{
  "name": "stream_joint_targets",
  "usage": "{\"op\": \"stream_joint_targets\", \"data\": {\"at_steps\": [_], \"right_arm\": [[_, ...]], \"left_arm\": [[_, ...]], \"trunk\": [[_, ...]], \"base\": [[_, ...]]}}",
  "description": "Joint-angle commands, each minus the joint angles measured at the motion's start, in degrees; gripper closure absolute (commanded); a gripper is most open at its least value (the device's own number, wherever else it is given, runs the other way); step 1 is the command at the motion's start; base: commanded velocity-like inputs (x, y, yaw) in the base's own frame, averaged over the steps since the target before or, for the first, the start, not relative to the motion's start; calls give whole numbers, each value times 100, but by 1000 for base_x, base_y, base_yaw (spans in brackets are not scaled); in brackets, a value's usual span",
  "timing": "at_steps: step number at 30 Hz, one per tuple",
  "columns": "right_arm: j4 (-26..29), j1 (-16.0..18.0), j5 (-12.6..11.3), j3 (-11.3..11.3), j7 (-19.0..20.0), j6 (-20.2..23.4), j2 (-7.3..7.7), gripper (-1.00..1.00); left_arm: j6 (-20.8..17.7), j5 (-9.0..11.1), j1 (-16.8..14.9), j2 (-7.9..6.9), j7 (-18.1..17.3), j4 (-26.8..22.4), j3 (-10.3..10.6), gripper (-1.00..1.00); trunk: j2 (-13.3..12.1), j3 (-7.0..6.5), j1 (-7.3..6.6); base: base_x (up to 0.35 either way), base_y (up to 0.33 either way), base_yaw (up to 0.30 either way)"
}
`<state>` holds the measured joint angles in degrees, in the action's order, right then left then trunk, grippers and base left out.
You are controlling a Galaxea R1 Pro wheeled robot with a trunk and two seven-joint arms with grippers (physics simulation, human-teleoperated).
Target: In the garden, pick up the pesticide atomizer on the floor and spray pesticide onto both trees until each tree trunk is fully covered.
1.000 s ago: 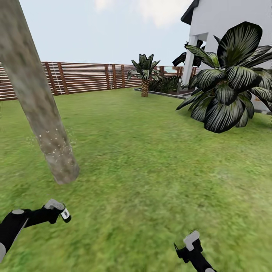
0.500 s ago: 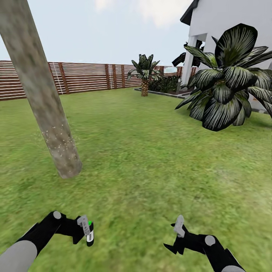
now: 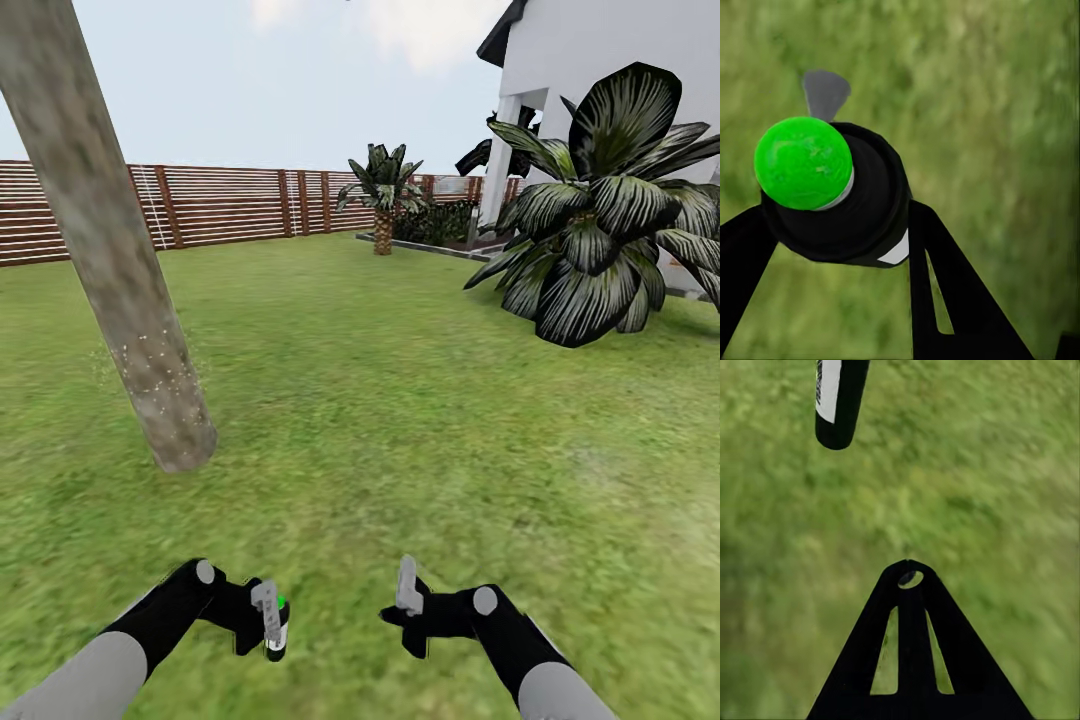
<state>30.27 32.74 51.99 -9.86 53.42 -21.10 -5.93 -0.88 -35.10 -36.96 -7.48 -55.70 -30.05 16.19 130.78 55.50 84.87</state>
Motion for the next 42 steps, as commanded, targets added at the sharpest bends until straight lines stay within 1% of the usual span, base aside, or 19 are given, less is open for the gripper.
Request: {"op": "stream_joint_targets", "data": {"at_steps": [1,3,6,7,8,11,13,17,18,20,22,23,24,27,29,31,34,36,42], "right_arm": [[6,25,47,-46,63,-20,-45,100],[4,76,48,-47,105,-15,-163,100],[-2,126,56,-43,122,-9,-227,100],[-3,131,56,-43,123,-9,-239,100],[-3,133,56,-43,124,-9,-243,100],[-3,136,57,-42,124,-8,-271,100],[-3,147,57,-36,120,-8,-323,100],[-3,161,57,-34,123,-8,-342,100],[0,162,57,-34,122,-8,-363,100],[4,164,57,-33,121,-8,-385,100],[3,177,57,-33,118,-8,-407,100],[2,189,57,-33,117,-8,-407,100],[-1,193,57,-33,116,-8,-407,100],[-3,197,57,-33,116,-8,-407,100],[-3,197,57,-33,116,-8,-407,100],[-3,197,57,-33,116,-8,-407,100],[-3,197,57,-33,116,-8,-407,100],[-3,197,57,-33,116,-8,-407,100],[-3,197,57,-33,116,-8,-407,100]], "left_arm": [[-10,-20,-3,27,-12,-10,47,100],[-11,-99,-4,132,-12,-9,110,100],[-12,-289,-9,244,-11,-9,150,100],[-12,-323,-10,283,-11,-9,153,100],[-12,-335,-11,312,-11,-9,154,100],[-16,-368,-20,467,-11,-9,163,100],[-17,-374,-12,550,-11,-9,165,100],[-19,-377,-13,602,-11,-17,165,100],[-24,-381,-9,647,-11,-13,171,100],[-22,-413,-6,679,-7,-11,173,100],[-19,-599,-5,719,2,-10,163,100],[-18,-686,-5,771,4,-9,159,100],[-18,-715,-5,796,5,-9,158,100],[-11,-738,-5,838,16,-9,151,100],[-9,-732,-5,861,109,-9,145,100],[-9,-722,-5,932,158,4,140,100],[-9,-705,-5,998,178,0,139,100],[-8,-703,-5,1046,258,20,132,100],[0,-697,-5,1099,325,59,130,100]], "trunk": [[2,6,-1],[2,6,-1],[2,6,-1],[2,6,-1],[2,6,-1],[2,6,-1],[2,6,-1],[2,6,-1],[2,6,-1],[2,6,-1],[2,6,-1],[2,6,-1],[2,6,-1],[2,6,-1],[2,6,-1],[2,6,-1],[2,6,-1],[2,6,-1],[2,6,-1]], "base": [[0,0,0],[0,0,0],[0,0,0],[0,0,0],[0,0,0],[0,0,0],[0,0,0],[0,0,0],[0,0,0],[0,0,0],[0,0,0],[0,0,0],[0,0,0],[0,0,0],[0,0,0],[0,0,0],[0,0,0],[0,0,0],[0,0,0]]}}
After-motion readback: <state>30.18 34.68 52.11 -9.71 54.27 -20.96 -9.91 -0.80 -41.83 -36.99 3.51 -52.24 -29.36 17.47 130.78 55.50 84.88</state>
